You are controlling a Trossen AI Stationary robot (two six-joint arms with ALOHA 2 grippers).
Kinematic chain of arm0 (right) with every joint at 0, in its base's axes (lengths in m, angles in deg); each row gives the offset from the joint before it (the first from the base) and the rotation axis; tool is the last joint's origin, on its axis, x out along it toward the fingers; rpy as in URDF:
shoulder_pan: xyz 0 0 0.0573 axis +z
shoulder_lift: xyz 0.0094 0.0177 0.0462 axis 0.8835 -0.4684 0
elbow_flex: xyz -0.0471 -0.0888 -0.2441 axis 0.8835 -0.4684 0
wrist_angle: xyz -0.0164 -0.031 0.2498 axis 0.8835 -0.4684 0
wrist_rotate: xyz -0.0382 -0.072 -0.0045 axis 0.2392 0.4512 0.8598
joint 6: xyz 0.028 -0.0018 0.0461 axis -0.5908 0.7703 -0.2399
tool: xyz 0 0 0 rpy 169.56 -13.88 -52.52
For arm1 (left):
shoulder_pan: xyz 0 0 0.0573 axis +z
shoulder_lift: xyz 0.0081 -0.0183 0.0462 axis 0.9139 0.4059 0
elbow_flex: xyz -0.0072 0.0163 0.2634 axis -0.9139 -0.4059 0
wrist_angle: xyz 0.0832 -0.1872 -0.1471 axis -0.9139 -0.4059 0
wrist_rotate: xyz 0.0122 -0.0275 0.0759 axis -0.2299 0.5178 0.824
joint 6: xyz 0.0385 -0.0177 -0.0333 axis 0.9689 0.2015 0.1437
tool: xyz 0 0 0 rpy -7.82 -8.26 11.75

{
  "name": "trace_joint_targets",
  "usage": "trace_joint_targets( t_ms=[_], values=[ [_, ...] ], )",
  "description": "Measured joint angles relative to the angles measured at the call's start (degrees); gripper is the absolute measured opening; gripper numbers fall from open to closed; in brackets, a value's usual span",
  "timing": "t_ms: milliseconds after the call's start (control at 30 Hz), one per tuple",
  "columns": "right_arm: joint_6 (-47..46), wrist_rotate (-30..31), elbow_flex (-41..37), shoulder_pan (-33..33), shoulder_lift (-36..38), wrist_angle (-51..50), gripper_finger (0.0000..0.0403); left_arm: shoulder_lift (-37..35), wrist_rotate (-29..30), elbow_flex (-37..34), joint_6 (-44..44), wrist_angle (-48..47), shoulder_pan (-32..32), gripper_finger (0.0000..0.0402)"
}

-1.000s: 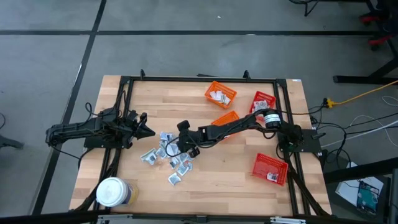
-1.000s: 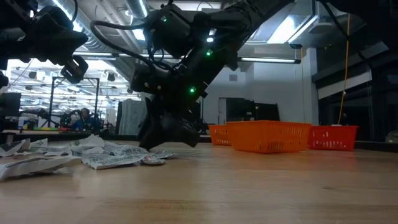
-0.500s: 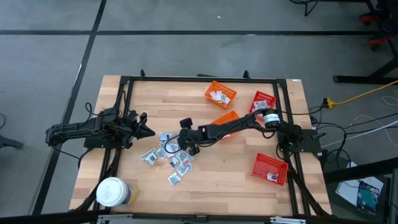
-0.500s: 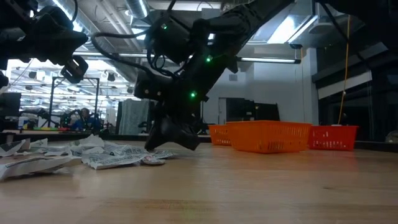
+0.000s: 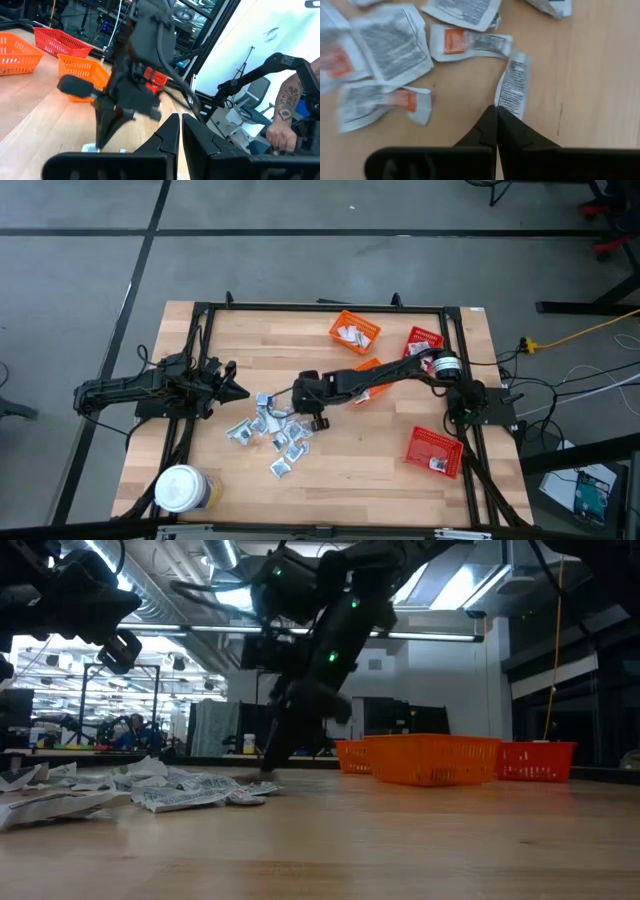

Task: Pick & Place First Aid Supplies
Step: Put the orange ointment pack into the top red bin

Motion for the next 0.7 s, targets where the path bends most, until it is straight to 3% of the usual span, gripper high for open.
trace_joint_targets(
  t_ms=[333, 700],
  values=[
    [-10.2, -15.6, 0.0, -5.6, 5.6, -12.0, 0.0003, 0.0, 0.0, 0.0, 0.0, 0.0, 0.0, 0.0015],
    [-12.5, -20.9, 0.1, -11.3, 14.3, -23.3, 0.0002, 0.0, 0.0, 0.0, 0.0, 0.0, 0.0, 0.0015]
  ],
)
